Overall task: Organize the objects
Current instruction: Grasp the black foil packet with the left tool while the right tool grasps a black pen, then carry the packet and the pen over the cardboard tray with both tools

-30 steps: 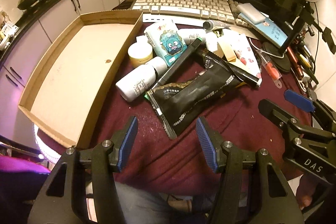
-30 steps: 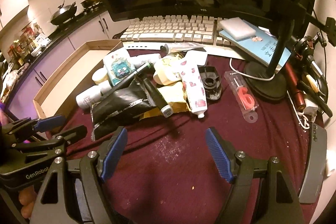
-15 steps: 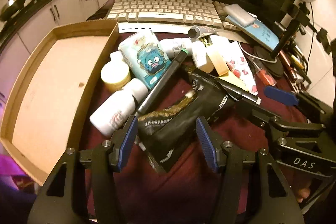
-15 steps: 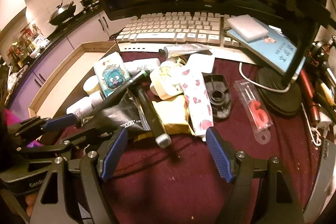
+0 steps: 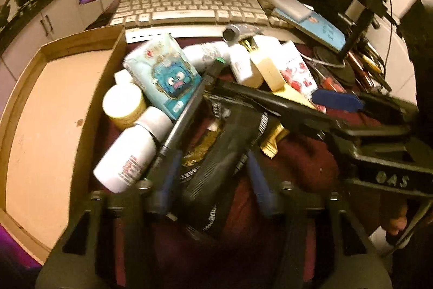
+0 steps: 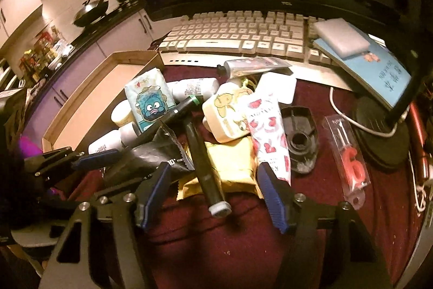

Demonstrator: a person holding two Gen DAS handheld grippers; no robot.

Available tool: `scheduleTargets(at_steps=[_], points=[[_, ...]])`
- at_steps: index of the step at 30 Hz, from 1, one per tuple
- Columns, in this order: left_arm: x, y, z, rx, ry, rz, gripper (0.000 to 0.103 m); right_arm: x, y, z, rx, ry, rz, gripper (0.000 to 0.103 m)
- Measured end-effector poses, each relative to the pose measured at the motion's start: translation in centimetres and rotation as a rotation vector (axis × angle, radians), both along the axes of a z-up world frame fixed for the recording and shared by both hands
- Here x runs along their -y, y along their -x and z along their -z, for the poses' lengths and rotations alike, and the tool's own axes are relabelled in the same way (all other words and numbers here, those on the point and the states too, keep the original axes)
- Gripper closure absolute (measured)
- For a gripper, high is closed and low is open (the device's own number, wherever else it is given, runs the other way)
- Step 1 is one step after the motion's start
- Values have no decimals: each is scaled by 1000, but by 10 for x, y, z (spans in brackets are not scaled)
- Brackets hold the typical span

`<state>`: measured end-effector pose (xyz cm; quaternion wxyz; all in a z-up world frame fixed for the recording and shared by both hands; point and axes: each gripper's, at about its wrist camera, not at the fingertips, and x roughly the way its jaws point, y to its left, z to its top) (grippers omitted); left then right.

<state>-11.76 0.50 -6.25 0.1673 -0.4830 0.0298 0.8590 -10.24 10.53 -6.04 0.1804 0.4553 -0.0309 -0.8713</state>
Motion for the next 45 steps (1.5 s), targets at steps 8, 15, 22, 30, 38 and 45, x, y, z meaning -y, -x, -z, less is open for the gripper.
scheduleTargets(at_steps=[8,15,22,30,38,45], points=[[-1,-4,4,17,13,6,69,13,13,2,-4,-38,-52,53],[-11,-8,9,2,69,49,71,27,19,6,-6,-89,-96,66],[-2,-23,2,17,27,23,82,32,8,5,-2,-124,-119,89],[5,-40,-6,32,-22,-20,83,28,-9,0,-8,-104,-86,89],[14,-54,-12,52,-52,-68,83,21,-39,2,15,-98,-77,89],[20,-69,-7,86,-66,-108,83,27,-51,24,62,-113,-80,89]])
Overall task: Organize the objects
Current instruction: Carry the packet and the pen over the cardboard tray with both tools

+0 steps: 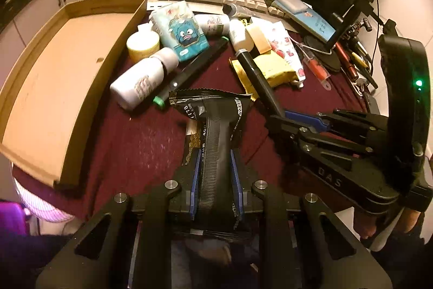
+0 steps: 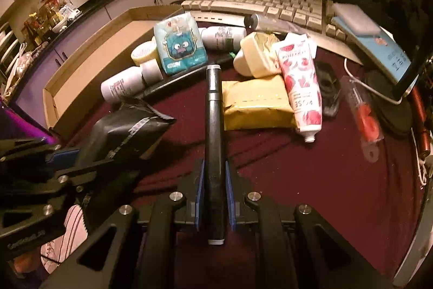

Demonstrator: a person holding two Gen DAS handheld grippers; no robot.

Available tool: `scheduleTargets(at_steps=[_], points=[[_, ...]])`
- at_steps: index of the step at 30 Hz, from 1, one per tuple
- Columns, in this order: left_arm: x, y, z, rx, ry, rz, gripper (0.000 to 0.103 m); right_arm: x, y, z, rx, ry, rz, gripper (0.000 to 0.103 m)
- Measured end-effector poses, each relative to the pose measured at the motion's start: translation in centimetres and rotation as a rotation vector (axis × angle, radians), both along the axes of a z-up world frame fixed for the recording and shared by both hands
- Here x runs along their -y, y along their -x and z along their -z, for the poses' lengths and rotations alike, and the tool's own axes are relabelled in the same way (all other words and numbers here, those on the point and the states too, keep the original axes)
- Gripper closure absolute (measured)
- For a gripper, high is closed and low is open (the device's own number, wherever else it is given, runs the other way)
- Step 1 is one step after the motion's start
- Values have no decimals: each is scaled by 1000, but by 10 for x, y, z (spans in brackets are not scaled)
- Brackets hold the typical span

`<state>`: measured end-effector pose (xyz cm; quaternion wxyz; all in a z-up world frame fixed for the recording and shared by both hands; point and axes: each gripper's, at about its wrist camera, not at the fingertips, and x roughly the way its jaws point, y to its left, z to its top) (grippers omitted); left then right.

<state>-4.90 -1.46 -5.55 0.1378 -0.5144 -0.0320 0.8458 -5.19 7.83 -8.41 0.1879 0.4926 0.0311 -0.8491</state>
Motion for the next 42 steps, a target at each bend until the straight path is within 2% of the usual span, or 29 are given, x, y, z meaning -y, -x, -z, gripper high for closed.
scheduleTargets(at_steps=[3,7,15,22,33,37,42], points=[[5,-4,0,12,-4,-27,83,2,-1,0,1,-7,-4,89],[14,-8,-2,23,-11,-66,83,2,-9,-9,4,35,-23,89],[24,-17,-17,14,-27,-89,83,17,-25,-32,-48,35,-76,90],[25,-19,-15,25,-27,-82,83,23,-18,-7,44,-5,-80,89],[34,-14,-12,40,-44,-109,83,31,-4,1,54,-28,-77,90],[42,-18,-21,23,-58,-135,83,27,-10,-12,29,7,-64,90],[53,-24,-40,-19,-60,-165,83,32,-21,-42,-32,73,-95,90]])
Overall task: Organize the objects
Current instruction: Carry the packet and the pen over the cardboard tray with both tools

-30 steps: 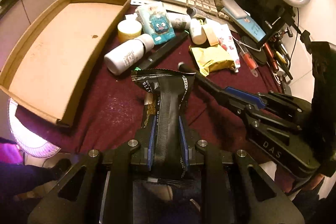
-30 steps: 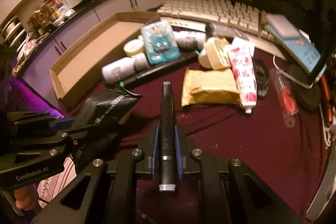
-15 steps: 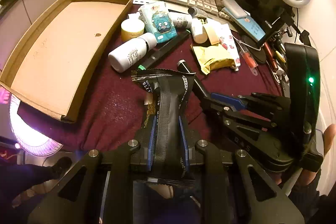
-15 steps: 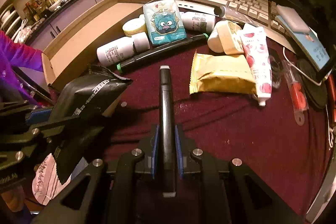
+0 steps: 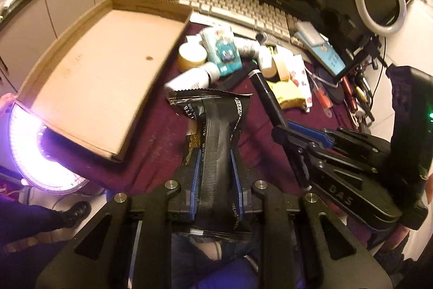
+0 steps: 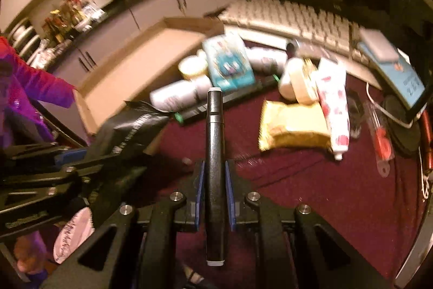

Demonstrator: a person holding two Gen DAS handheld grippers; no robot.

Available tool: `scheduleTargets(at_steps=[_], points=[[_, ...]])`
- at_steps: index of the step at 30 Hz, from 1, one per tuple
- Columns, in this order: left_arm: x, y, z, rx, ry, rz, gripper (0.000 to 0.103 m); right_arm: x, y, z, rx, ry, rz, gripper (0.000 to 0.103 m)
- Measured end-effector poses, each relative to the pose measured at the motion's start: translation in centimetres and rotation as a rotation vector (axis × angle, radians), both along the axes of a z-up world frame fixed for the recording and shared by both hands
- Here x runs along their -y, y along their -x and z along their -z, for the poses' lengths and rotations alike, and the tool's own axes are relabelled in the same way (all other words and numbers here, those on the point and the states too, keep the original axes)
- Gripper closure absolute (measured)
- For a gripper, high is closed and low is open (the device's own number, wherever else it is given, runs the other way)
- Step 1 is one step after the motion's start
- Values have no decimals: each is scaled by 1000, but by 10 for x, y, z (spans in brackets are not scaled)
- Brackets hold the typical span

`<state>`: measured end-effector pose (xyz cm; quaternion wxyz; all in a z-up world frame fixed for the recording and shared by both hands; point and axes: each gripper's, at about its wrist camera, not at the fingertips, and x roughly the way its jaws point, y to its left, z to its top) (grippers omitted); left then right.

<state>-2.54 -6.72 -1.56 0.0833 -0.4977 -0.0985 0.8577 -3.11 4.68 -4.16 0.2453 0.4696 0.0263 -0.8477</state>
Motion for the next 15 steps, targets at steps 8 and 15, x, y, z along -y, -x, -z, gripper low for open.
scheduleTargets(at_steps=[8,15], points=[[39,-1,-18,-38,-8,-85,83,37,2,-22,-25,63,-82,90],[70,7,-20,-42,-2,-151,83,68,13,-29,-24,79,-135,90]])
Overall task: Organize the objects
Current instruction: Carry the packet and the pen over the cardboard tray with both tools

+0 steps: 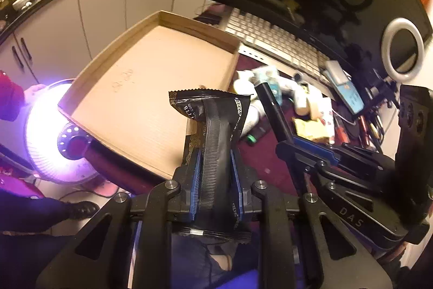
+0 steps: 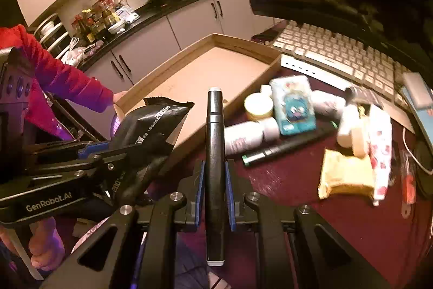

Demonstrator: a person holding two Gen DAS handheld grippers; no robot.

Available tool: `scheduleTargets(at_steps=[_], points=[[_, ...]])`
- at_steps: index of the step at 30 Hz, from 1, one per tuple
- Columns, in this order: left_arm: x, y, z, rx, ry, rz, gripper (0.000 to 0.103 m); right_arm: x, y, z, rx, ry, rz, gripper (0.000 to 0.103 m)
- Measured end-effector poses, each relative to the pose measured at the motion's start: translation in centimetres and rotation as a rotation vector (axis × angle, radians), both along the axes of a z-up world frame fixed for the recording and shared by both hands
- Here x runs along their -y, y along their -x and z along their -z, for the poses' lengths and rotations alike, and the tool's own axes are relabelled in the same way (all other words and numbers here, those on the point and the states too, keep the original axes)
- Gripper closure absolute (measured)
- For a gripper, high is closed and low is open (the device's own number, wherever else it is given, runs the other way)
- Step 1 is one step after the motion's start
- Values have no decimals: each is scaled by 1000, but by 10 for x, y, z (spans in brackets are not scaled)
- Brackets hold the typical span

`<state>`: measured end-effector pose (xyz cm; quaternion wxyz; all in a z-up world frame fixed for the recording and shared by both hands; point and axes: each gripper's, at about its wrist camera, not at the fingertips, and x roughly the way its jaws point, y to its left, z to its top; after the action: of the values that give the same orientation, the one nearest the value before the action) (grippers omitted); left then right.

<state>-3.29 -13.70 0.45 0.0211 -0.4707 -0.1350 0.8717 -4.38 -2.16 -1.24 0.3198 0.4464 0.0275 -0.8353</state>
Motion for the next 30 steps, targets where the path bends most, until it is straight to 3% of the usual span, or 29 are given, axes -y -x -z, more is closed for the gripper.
scheduleTargets(at_steps=[16,30], points=[[57,39,10,16,43,-112,83,66,47,7,35,7,-56,90],[80,65,36,53,42,-139,83,102,77,33,75,-17,-45,90]])
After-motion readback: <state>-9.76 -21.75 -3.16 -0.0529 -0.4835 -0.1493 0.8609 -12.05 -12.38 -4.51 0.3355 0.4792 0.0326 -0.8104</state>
